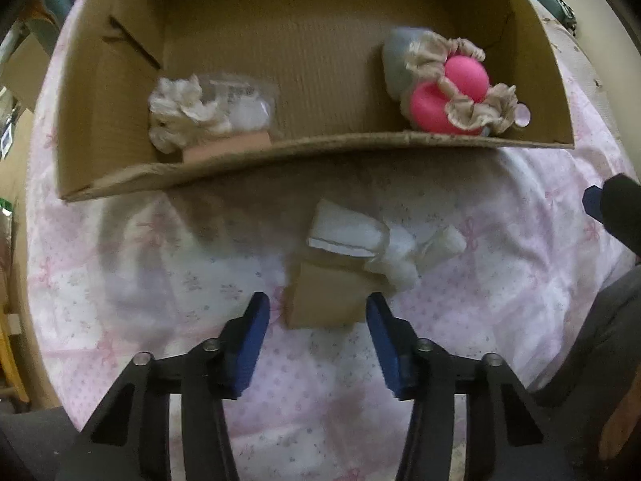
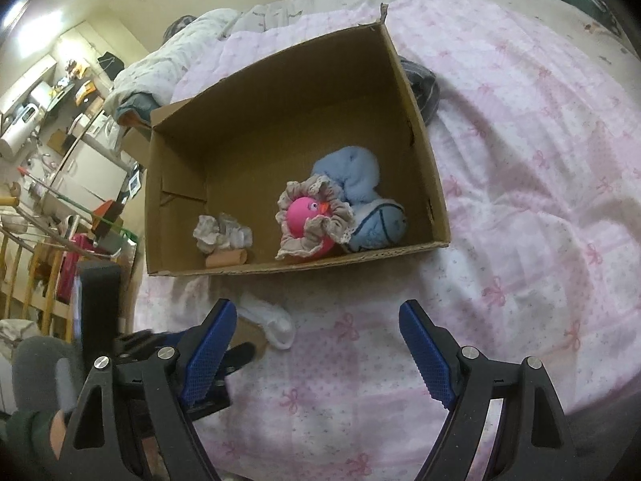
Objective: Organize soft objects
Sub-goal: 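Grasp the tan card with the left tool while the right tool grasps the white sock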
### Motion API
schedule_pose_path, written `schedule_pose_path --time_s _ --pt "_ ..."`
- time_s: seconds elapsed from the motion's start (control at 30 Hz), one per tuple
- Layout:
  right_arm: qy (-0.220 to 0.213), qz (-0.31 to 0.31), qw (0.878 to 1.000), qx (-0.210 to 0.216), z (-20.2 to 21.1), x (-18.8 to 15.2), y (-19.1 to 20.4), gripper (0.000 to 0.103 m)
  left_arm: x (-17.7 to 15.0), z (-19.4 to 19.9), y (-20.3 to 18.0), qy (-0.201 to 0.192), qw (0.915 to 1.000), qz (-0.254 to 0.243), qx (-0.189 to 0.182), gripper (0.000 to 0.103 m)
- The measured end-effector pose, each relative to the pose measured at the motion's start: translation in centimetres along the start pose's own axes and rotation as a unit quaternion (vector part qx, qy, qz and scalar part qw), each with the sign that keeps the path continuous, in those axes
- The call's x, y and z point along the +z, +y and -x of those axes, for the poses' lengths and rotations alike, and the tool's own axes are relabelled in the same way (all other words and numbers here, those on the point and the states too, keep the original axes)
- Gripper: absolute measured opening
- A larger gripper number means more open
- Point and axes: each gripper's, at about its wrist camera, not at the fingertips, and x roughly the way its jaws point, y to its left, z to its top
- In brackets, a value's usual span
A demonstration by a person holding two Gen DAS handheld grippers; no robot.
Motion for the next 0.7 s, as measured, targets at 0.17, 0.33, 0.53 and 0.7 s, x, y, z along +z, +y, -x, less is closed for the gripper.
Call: schedule_pose_path --time_s 0.17,0.33,0.53,0.7 --pt "0.005 0.002 1.0 0.006 -0.1 0.0 0.0 0.089 -0.1 0.0 -0.6 -0.009 0.9998 -0.016 0.004 0.025" --pt "0.009 0.002 1.0 0.013 -0.3 0.1 0.1 0.089 -0.3 0.9 -0.4 -0.013 0.9997 -0.002 -0.02 0.007" --pt "0.013 0.005 1.0 0.019 -0.5 0.0 0.3 0.089 -1.7 4.2 0.1 -0.014 0.9994 0.015 -0.028 0.007" --pt "0.018 -0.01 0.999 0.028 -0.7 0.0 -0.1 0.089 -1.7 8.7 1.1 -0.051 0.9985 0.018 0.0 0.008"
